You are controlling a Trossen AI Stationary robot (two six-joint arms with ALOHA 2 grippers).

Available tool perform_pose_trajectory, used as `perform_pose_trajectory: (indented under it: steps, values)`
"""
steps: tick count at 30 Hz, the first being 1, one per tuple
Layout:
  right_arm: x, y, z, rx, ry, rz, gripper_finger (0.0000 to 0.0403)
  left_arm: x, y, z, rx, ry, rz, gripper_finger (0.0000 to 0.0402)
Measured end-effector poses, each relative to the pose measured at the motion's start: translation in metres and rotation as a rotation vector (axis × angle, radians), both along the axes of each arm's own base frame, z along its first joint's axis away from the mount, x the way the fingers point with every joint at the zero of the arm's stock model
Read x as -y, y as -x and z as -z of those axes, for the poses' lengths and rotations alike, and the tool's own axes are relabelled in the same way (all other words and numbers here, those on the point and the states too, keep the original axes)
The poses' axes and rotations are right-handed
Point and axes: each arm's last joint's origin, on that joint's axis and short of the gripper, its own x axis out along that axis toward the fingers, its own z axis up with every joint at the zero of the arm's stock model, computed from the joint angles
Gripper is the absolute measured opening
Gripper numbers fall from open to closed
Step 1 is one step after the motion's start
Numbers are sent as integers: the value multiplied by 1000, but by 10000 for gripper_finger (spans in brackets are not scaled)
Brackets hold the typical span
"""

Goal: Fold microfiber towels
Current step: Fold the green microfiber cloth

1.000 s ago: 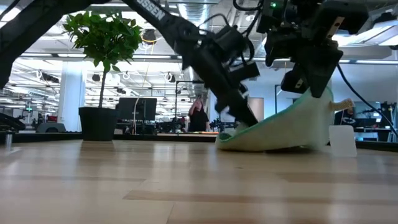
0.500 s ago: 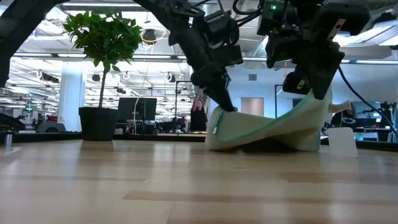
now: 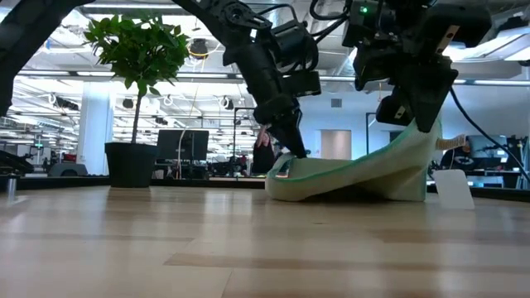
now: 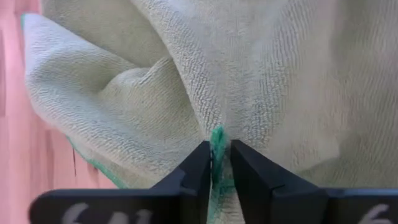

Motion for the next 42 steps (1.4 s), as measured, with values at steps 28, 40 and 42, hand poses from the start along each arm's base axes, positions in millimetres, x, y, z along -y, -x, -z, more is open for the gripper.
perform_pose_trajectory:
  steps: [28,40,42]
  values:
    - [7,36,-56,-8,179,259,11,0,26,-95,-4,-38,-108,1]
    - [15,75,-111,196,423,642,12,14,90,-204,275,-104,-375,0]
    - [16,80,-121,251,464,676,11,20,98,-213,307,-107,-402,0]
